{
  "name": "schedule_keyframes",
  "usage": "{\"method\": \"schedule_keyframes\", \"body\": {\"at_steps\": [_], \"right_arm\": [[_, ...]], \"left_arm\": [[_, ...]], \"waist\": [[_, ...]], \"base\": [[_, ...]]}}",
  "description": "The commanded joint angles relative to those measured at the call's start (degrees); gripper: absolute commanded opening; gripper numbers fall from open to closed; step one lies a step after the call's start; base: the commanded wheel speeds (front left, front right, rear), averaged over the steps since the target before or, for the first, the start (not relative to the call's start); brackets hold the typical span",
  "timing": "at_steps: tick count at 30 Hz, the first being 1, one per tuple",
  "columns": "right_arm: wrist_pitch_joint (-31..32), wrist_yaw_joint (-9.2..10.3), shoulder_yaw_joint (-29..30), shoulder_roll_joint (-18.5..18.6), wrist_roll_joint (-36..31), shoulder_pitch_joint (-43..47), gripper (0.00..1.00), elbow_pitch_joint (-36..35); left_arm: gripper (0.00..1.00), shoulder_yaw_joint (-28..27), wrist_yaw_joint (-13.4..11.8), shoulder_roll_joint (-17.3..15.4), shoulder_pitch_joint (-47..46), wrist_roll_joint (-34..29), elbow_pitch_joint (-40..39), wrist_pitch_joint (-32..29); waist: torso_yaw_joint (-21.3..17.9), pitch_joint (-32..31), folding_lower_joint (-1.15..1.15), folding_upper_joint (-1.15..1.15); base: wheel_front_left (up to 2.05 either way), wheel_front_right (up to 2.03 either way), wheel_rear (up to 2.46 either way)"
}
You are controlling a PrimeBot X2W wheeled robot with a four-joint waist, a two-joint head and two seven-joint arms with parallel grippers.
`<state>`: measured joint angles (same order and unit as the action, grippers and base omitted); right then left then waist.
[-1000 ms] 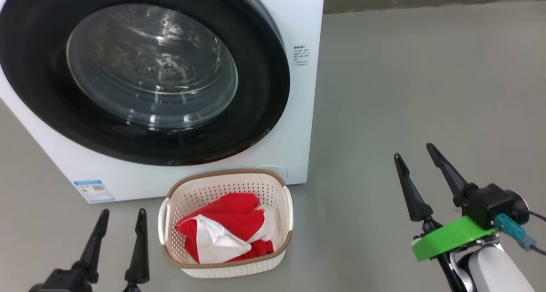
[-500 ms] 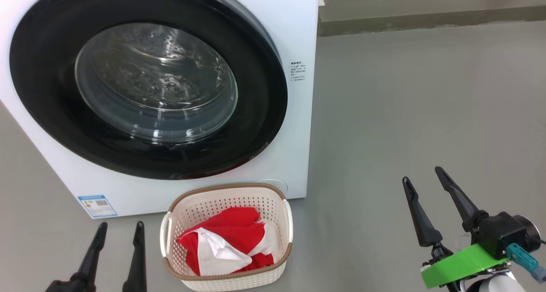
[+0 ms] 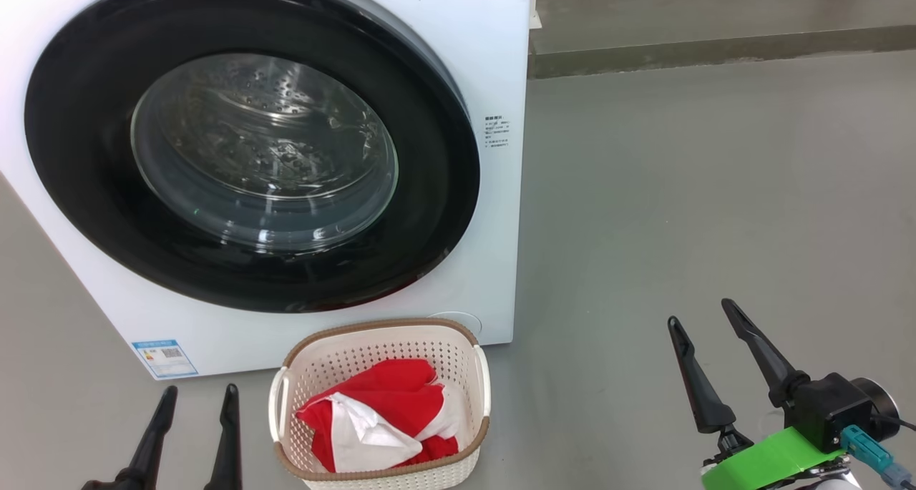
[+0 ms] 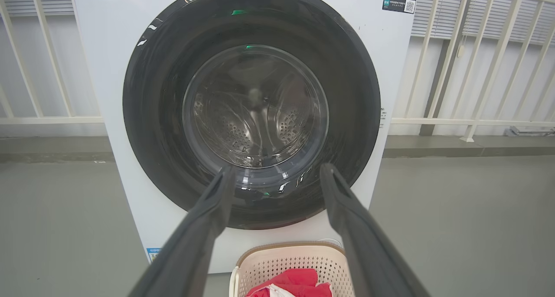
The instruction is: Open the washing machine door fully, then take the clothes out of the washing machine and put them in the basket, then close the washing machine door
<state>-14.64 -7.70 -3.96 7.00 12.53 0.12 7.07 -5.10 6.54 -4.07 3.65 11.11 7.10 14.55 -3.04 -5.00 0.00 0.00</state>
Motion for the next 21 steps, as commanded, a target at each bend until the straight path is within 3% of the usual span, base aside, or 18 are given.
{"method": "schedule_keyframes", "body": {"at_steps": [1, 9, 10, 21], "right_arm": [[-0.4, 0.21, -1.3, 0.6, -0.4, -0.8, 1.00, -1.3], [-0.4, 0.21, -1.3, 0.6, -0.7, -0.8, 1.00, -0.8], [0.0, -0.01, -0.2, 0.0, 0.0, 0.0, 0.00, 0.7], [1.2, 0.00, -0.1, -0.9, 4.6, 1.3, 0.00, 3.8]], "left_arm": [[1.00, -2.0, 0.1, -0.7, -1.3, -0.1, -1.1, 0.4], [1.00, -1.8, 0.0, -0.8, -1.4, -0.1, -0.5, 0.4], [0.00, 0.0, 0.0, 0.1, 0.0, 0.0, 0.9, 0.0], [0.00, 0.0, 0.1, 1.3, 0.2, 4.5, 4.2, -1.9]], "waist": [[0.0, 0.0, 0.00, 0.00], [0.1, -0.1, 0.00, 0.00], [0.1, -0.1, 0.00, 0.00], [0.3, 0.1, 0.13, 0.00]], "base": [[0.00, 0.00, 0.00], [0.00, 0.00, 0.00], [0.00, 0.00, 0.00], [0.00, 0.00, 0.00]]}}
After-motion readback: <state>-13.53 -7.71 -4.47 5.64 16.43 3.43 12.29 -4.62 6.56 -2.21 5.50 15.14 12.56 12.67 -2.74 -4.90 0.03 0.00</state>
